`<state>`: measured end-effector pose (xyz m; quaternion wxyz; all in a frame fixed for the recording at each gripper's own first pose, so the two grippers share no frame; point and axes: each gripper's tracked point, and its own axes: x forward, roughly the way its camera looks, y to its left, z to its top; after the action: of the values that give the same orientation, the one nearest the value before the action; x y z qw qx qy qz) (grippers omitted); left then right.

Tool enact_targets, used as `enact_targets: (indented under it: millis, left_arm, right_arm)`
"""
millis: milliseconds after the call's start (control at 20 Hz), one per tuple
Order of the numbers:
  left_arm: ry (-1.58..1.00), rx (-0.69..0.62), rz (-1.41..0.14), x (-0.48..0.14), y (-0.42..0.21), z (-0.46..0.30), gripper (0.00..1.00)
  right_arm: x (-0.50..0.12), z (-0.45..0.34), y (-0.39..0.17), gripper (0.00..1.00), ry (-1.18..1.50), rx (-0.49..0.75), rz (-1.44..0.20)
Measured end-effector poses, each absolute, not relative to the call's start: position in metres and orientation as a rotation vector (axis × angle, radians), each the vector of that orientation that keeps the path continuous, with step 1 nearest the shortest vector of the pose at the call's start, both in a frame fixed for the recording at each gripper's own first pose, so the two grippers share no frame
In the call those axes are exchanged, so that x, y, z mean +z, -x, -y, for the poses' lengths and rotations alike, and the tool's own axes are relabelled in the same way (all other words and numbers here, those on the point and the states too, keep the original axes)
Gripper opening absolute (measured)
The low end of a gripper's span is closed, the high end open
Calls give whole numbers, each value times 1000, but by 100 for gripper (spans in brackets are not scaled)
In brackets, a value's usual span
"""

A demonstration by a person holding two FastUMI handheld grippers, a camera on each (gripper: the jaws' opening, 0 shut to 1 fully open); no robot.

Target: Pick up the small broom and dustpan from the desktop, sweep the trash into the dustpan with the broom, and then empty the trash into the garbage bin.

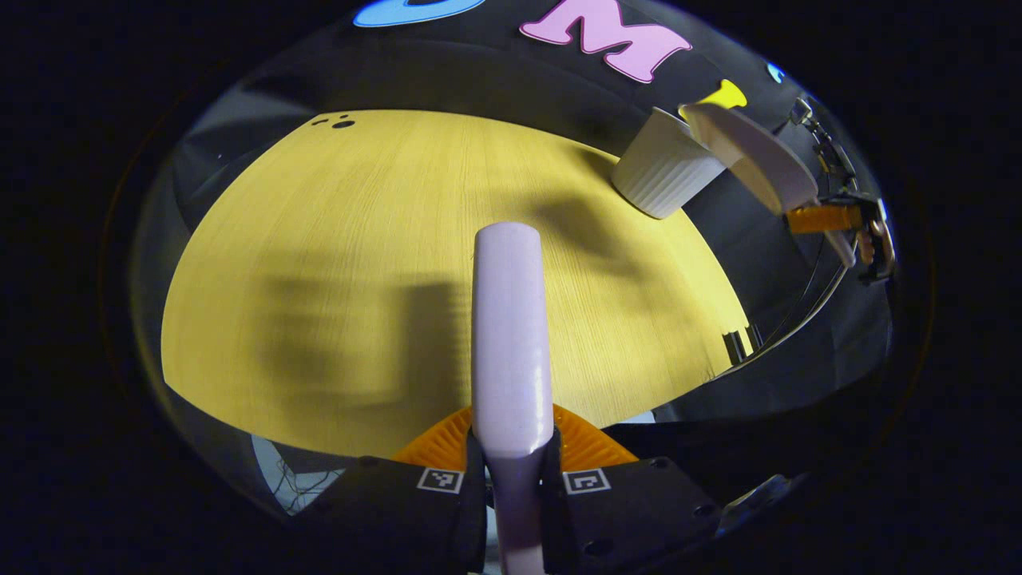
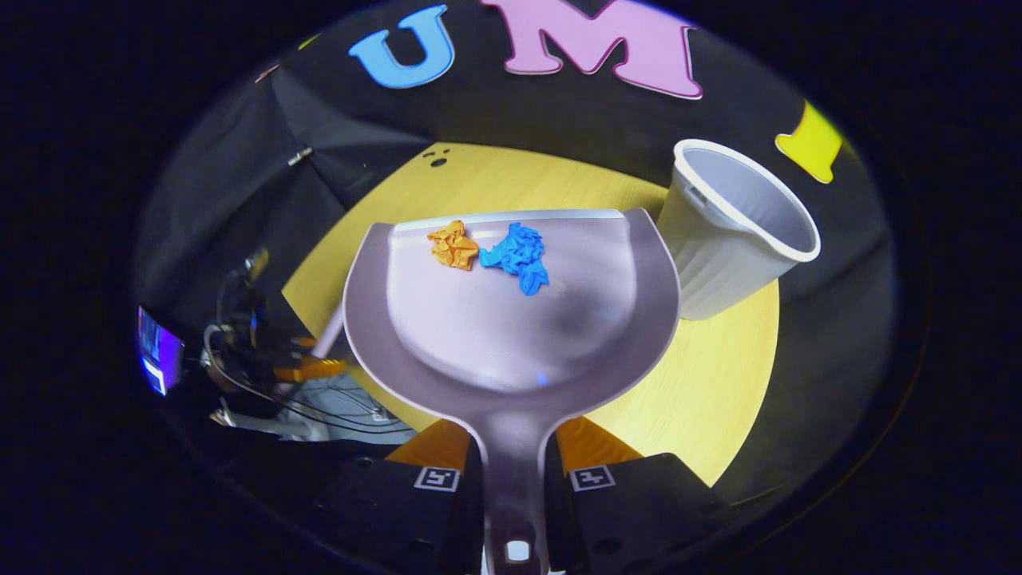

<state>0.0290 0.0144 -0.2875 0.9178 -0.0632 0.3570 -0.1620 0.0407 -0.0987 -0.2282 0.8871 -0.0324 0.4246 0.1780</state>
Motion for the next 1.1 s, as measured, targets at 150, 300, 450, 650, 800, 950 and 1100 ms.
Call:
enact_targets:
  millis: [150, 300, 450, 650, 800, 950, 1100]
  left_arm:
    - [142, -319, -737, -293, -22, -18, 31]
    - [143, -305, -734, -289, -21, -25, 31]
    - [138, -288, -729, -283, -26, -34, 31]
    - [124, -238, -710, -270, -37, -51, 32]
    - [157, -194, -681, -256, -43, -60, 33]
    - [191, -175, -667, -250, -47, -61, 32]
    - [186, -146, -684, -254, -49, -69, 32]
  right_arm:
    - [-234, 94, -43, 35, 39, 321, -836]
    - [-233, 94, -47, 35, 23, 256, -773]
    - [-240, 88, -50, 35, 13, 174, -748]
    - [-239, 97, -51, 35, 86, 47, -722]
    - [-234, 100, -48, 35, 138, -34, -718]
    - [-234, 106, -51, 31, 192, -85, -697]
    - [-231, 116, -52, 35, 274, -118, -691]
